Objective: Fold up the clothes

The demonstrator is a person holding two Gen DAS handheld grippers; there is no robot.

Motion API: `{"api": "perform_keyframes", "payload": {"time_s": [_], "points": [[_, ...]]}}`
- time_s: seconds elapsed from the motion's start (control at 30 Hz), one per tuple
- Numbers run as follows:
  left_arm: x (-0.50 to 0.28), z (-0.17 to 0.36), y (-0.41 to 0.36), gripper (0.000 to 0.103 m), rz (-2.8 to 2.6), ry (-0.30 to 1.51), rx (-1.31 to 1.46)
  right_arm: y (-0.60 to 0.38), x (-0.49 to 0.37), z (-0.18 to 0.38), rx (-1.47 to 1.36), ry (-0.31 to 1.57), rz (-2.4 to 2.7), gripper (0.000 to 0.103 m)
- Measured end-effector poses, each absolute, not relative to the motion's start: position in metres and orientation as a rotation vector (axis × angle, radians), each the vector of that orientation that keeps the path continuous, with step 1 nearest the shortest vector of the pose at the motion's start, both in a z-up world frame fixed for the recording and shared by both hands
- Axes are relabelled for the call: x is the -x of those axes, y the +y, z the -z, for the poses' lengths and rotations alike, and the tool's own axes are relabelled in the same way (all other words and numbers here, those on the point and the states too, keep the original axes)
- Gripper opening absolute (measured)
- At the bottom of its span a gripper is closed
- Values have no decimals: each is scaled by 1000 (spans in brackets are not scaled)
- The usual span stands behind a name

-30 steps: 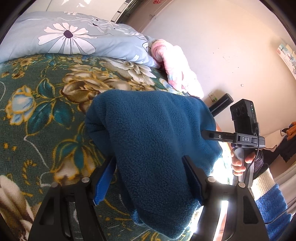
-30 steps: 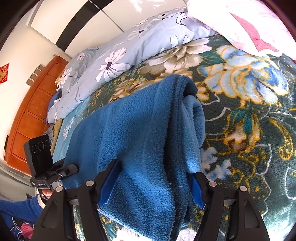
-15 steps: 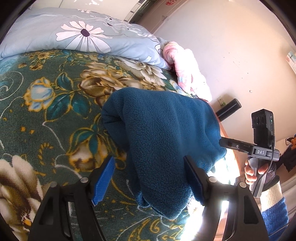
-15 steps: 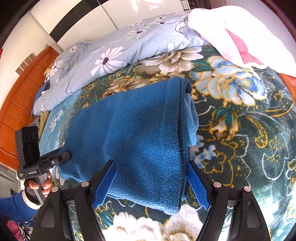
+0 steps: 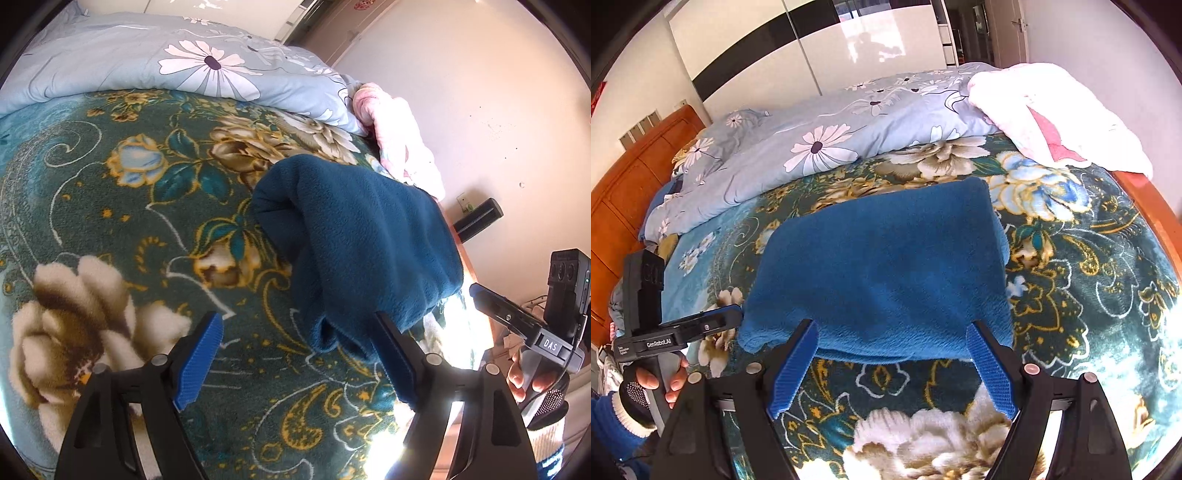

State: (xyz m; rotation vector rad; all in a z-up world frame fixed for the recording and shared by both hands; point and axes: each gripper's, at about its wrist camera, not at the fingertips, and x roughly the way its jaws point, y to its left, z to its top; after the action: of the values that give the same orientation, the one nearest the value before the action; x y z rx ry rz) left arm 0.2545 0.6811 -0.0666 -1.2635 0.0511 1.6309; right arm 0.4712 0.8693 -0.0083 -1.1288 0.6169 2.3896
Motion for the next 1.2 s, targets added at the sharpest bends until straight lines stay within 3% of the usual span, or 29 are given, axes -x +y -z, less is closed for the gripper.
{"api": "perform_keyframes", "payload": {"time_s": [0.3, 0.47, 0.63, 0.7, 1.2], "points": [[-267, 67, 650, 85, -1643, 137, 1267, 817, -480, 24, 1122, 561, -2314, 88], [-277, 62, 634, 93, -1648, 172, 1253, 796, -483, 22, 1108, 551, -2286, 97], [-285, 53, 617, 97, -1664, 205, 1209, 769, -484, 19, 1095, 529, -2268, 98], [-288, 48, 611, 103, -1667, 210, 1189, 759, -484, 17, 1089, 508, -2251, 103], [-314, 5, 588, 103, -1768, 203, 1112, 724, -489, -16, 1104, 437, -2166, 103]]}}
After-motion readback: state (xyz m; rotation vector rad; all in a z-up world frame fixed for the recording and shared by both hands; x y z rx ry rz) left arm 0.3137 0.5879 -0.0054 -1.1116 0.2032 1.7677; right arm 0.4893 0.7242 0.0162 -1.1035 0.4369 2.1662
